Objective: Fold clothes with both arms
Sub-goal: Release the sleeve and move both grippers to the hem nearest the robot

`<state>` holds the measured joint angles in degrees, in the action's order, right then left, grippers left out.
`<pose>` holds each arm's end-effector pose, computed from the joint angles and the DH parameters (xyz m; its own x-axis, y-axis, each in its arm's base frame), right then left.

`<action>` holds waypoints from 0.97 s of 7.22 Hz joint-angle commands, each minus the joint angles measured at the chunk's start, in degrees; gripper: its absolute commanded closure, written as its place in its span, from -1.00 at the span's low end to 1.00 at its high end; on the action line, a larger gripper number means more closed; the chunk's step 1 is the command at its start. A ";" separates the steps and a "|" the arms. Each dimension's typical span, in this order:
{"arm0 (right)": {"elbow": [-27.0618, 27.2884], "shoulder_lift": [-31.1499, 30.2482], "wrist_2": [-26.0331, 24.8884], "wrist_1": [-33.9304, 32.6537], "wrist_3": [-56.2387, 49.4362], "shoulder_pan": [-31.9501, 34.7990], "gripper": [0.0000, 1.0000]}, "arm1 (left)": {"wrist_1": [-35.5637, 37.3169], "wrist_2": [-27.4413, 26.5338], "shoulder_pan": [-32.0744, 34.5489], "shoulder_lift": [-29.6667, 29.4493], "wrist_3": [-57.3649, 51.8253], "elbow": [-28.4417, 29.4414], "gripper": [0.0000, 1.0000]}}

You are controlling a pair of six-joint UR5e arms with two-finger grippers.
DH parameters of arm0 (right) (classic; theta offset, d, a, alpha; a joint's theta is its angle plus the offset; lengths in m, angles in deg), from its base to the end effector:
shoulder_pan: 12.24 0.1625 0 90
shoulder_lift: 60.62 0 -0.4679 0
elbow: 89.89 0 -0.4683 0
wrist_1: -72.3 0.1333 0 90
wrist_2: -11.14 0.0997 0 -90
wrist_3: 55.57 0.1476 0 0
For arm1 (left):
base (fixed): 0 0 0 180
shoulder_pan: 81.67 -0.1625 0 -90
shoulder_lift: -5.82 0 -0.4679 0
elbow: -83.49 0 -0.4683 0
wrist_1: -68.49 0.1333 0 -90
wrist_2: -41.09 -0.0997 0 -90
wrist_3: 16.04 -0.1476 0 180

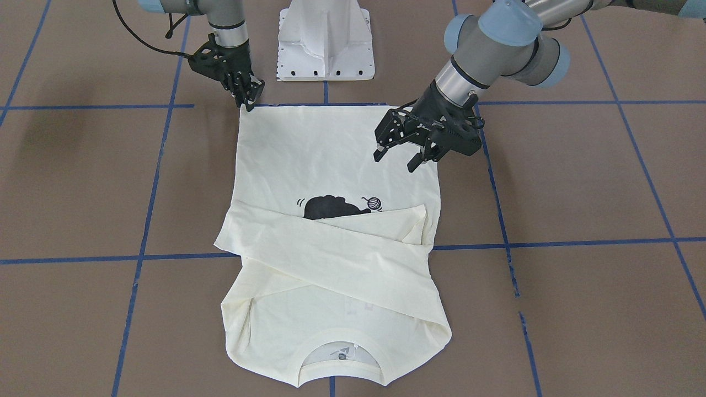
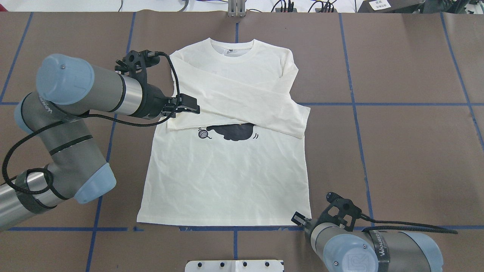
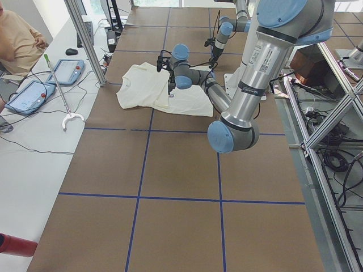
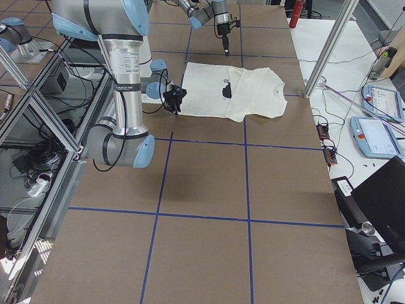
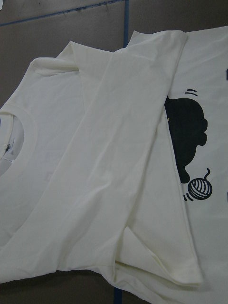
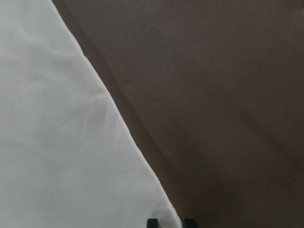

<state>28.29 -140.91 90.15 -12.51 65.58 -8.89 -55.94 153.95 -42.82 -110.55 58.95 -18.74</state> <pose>-0.6098 -0.1974 0.3738 0.5271 0.5395 0.6566 -0.5375 0.8101 -0.2341 0.5232 -0.5190 0.2339 0.2943 0.0694 -0.9532 0.2199 0.9657 0.1382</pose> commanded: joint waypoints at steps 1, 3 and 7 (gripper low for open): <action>1.16 -0.31 0.18 -0.36 -0.29 0.34 1.00 | 0.07 -0.10 -0.09 0.17 4.07 -0.17 -0.66; 4.06 -0.48 0.53 -0.36 -0.38 0.69 1.00 | -0.02 -3.93 -4.88 13.46 8.32 -8.04 -0.66; 5.04 -0.66 0.88 -0.36 -0.82 0.87 1.00 | 3.21 -20.98 -25.78 26.02 25.87 -14.94 -0.43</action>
<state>33.29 -141.53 91.00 -12.86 64.92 -8.06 -54.50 137.15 -62.11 -85.85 79.50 -33.40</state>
